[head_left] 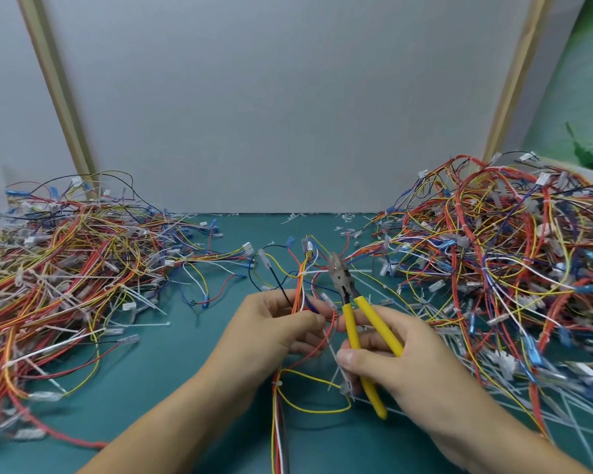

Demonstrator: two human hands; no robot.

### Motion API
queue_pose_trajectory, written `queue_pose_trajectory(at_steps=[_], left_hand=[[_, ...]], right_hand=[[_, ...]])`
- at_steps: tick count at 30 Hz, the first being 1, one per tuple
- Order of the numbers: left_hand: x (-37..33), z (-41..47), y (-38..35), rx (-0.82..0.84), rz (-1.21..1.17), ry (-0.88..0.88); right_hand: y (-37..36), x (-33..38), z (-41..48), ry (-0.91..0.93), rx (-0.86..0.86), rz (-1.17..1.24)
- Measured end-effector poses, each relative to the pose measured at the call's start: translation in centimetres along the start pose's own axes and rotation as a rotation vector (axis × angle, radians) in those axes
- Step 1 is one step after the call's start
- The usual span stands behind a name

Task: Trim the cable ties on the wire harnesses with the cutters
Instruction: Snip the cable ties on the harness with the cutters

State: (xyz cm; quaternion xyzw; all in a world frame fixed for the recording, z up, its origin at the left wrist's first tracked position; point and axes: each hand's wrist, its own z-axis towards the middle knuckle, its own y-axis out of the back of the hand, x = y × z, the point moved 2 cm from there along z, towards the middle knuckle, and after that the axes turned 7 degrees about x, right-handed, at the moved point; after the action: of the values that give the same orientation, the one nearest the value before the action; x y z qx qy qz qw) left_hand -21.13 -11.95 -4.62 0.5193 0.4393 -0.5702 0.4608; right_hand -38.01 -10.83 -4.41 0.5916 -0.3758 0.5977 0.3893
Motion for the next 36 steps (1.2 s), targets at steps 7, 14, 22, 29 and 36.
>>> queue_pose_trajectory(at_steps=[7,14,22,29,36], left_hand=[[0.3,0.3,-0.3,-0.021,-0.093,0.017],[0.6,0.4,-0.5,-0.096,-0.111,0.132],[0.5,0.6,-0.3,-0.120,-0.112,0.137],[0.5,0.8,0.1,-0.057,-0.090,0.138],[-0.1,0.6,1.4,-0.021,-0.035,0.179]], right_hand=[[-0.3,-0.1,0.0,0.009,-0.008,-0.022],[-0.1,-0.1,0.0,0.009,0.067,-0.035],[0.4,0.2,0.2,0.021,0.051,-0.120],[0.6,0.4,0.1,0.032,0.017,-0.150],[1.1,1.2,-0.1,0.089,-0.093,-0.276]])
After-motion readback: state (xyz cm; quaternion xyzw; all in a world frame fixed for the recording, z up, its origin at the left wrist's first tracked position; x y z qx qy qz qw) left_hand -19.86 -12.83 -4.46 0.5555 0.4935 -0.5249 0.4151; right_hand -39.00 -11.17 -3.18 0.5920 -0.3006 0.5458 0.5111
